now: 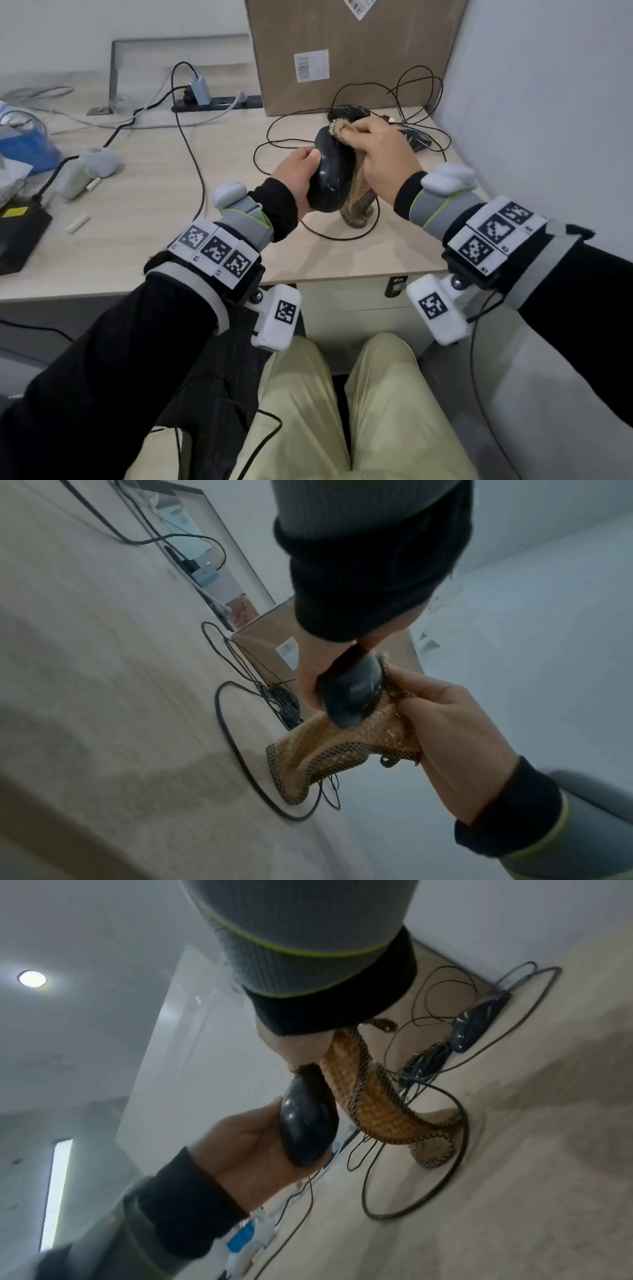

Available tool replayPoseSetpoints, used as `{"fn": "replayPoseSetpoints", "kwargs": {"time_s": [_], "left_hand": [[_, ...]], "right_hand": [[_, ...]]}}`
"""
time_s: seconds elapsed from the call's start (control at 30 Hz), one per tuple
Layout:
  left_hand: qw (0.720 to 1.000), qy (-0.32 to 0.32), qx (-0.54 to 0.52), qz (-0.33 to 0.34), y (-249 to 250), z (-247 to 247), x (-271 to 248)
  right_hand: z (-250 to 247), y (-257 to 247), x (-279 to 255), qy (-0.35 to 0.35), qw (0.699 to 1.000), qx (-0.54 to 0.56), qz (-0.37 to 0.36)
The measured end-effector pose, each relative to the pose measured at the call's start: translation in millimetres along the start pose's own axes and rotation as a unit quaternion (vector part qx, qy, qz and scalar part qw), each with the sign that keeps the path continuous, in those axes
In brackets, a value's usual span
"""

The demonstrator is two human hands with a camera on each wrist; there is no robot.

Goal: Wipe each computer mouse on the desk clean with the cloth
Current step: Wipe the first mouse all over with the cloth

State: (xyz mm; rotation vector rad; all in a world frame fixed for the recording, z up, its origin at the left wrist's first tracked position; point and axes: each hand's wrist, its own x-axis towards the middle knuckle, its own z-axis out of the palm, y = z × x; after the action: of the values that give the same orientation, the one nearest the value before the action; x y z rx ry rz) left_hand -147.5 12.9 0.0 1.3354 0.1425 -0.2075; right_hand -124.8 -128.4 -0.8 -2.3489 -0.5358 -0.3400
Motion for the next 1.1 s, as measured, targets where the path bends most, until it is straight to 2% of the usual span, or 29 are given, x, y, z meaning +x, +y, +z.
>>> {"fn": "replayPoseSetpoints", "kwargs": {"time_s": [0.1,0.13,0.2,0.27,0.33,0.47,0.57,0.6,0.7,0.77,0.87,0.97,1.03,1.1], "left_hand": [[0.999,0.022,-0.031,0.003,0.3,-5.5,5.2],[0.999,0.026,-0.029,0.004,0.1,-6.8,6.1],[0.999,0.028,-0.017,0.007,-0.3,-8.8,7.2],[1.000,0.020,-0.005,0.012,2.1,-8.6,6.3],[1.000,0.009,0.002,0.018,4.7,-7.2,4.8],[0.999,0.012,-0.004,0.031,4.9,-4.9,3.9],[0.999,0.031,-0.029,0.031,2.4,-13.7,7.6],[0.999,0.029,-0.029,0.032,2.0,-15.6,7.6],[0.999,0.017,-0.005,0.033,3.9,-16.1,6.1],[0.999,0.003,0.003,0.035,6.1,-12.7,3.6],[0.999,0.000,-0.015,0.039,7.7,-9.9,2.7],[0.998,0.016,-0.039,0.039,3.9,-17.0,5.4],[0.998,0.012,-0.042,0.037,2.2,-20.7,6.9],[0.999,0.002,-0.044,0.031,2.6,-20.6,6.3]], "right_hand": [[2.2,-7.2,-10.1,-0.009,0.992,0.003,-0.128],[4.0,-6.6,-10.9,0.004,0.992,0.017,-0.128],[4.2,-3.1,-4.4,0.057,0.992,0.093,-0.057],[-0.9,-4.4,1.3,0.099,0.988,0.119,-0.004],[-3.4,-6.1,7.5,0.095,0.992,0.082,-0.015],[4.5,-4.7,13.3,0.013,0.997,-0.032,-0.068],[11.1,-9.1,2.5,-0.018,0.993,-0.032,-0.115],[9.7,-10.0,-0.8,-0.007,0.993,-0.016,-0.116],[0.9,-11.6,5.8,0.077,0.993,0.081,-0.034],[-1.3,-11.7,16.2,0.077,0.996,0.051,-0.014],[2.2,-11.8,19.0,0.034,0.996,-0.027,-0.079],[7.9,-6.0,9.1,0.013,0.994,0.013,-0.107],[6.2,-1.4,2.8,0.044,0.994,0.084,-0.061],[0.8,0.8,4.7,0.105,0.988,0.117,-0.004]]}}
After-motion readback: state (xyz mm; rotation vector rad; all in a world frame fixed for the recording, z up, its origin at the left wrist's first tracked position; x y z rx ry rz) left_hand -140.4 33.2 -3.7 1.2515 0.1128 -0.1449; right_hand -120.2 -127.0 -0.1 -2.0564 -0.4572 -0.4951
